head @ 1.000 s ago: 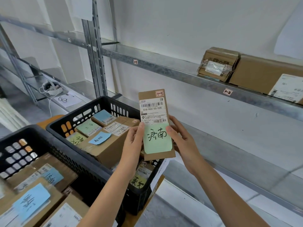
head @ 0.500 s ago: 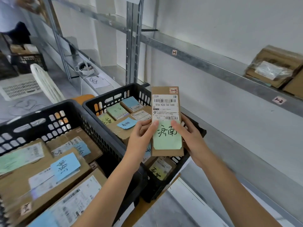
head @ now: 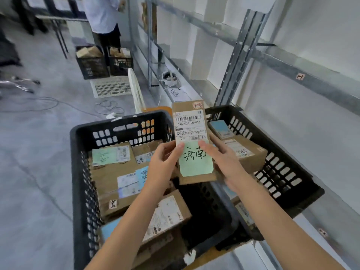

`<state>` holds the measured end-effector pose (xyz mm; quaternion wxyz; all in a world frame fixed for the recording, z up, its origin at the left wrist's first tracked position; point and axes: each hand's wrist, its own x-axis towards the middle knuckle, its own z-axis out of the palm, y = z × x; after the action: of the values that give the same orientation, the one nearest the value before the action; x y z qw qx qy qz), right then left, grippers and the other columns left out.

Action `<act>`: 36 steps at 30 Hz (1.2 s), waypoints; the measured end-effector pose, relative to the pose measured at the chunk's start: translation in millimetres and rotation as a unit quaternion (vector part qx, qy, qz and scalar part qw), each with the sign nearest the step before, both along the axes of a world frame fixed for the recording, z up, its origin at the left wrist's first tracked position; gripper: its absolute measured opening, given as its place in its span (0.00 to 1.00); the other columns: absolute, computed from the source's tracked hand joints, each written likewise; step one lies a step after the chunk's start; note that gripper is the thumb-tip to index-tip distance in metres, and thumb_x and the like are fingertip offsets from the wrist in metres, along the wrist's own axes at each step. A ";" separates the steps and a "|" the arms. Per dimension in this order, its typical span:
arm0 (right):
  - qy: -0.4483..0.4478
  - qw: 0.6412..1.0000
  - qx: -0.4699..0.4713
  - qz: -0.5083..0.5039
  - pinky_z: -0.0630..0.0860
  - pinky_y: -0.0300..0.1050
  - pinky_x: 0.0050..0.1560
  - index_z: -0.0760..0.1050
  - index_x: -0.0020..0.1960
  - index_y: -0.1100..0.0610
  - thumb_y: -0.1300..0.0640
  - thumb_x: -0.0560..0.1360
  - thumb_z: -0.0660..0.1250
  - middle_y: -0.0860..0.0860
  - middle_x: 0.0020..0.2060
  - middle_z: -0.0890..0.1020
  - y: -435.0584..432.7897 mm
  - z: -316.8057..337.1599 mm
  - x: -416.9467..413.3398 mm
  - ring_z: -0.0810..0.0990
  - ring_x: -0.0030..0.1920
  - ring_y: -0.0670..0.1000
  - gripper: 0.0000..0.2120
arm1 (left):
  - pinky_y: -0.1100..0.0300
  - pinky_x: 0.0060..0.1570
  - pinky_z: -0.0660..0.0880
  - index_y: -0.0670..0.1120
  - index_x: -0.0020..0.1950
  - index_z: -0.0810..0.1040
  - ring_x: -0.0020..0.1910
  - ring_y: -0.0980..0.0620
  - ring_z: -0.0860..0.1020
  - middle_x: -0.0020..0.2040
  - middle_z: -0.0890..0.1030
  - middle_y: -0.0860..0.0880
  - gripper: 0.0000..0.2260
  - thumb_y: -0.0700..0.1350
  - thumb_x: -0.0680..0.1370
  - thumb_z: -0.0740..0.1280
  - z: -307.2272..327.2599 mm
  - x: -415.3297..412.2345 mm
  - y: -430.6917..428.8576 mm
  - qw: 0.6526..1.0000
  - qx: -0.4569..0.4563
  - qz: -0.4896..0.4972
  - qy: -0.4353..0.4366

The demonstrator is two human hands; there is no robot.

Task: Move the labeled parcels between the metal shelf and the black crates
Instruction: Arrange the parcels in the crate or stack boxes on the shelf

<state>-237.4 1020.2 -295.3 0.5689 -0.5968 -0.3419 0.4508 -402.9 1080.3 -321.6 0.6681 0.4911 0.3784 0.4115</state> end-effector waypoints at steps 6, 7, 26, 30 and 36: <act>-0.006 0.998 -0.034 0.059 0.82 0.46 0.54 0.75 0.70 0.41 0.45 0.69 0.78 0.48 0.57 0.86 50.5 -16.4 -30.5 0.85 0.57 0.49 0.31 | 0.65 0.49 0.79 0.53 0.59 0.79 0.54 0.60 0.82 0.54 0.84 0.57 0.11 0.50 0.77 0.71 -13.3 -42.3 26.3 0.998 0.015 0.049 0.027; 0.000 0.997 -0.046 0.063 0.83 0.45 0.50 0.75 0.70 0.41 0.45 0.68 0.79 0.48 0.55 0.86 58.6 -19.7 -33.3 0.85 0.55 0.49 0.32 | 0.66 0.47 0.79 0.52 0.60 0.79 0.54 0.60 0.82 0.54 0.84 0.56 0.11 0.49 0.78 0.70 -15.4 -46.3 30.1 0.998 0.018 0.051 0.036; 0.013 0.963 -0.256 0.087 0.82 0.46 0.42 0.80 0.62 0.53 0.55 0.76 0.72 0.56 0.49 0.87 172.2 -43.9 -36.8 0.87 0.46 0.54 0.15 | 0.56 0.63 0.70 0.46 0.76 0.66 0.70 0.49 0.71 0.72 0.72 0.47 0.24 0.50 0.81 0.65 -92.1 -59.8 90.9 0.918 0.050 0.008 0.393; 0.013 0.955 -0.279 0.102 0.82 0.46 0.45 0.79 0.60 0.56 0.56 0.78 0.69 0.56 0.48 0.87 188.5 -41.2 -35.3 0.86 0.45 0.53 0.11 | 0.54 0.65 0.72 0.48 0.76 0.65 0.67 0.48 0.71 0.70 0.72 0.49 0.28 0.52 0.78 0.69 -98.7 -63.1 86.7 0.867 0.068 -0.087 0.485; -0.422 0.844 -0.259 0.207 0.79 0.53 0.55 0.73 0.69 0.54 0.39 0.77 0.63 0.49 0.59 0.82 191.1 -44.8 -59.0 0.82 0.55 0.52 0.26 | 0.48 0.64 0.73 0.51 0.72 0.71 0.66 0.48 0.70 0.65 0.72 0.50 0.24 0.47 0.77 0.72 -105.0 -61.4 81.2 0.829 0.088 -0.106 0.542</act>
<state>-296.4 1211.3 -340.1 0.0886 -0.7701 -0.5355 0.3352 -464.3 1161.5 -426.6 0.3495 0.7287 0.5877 0.0378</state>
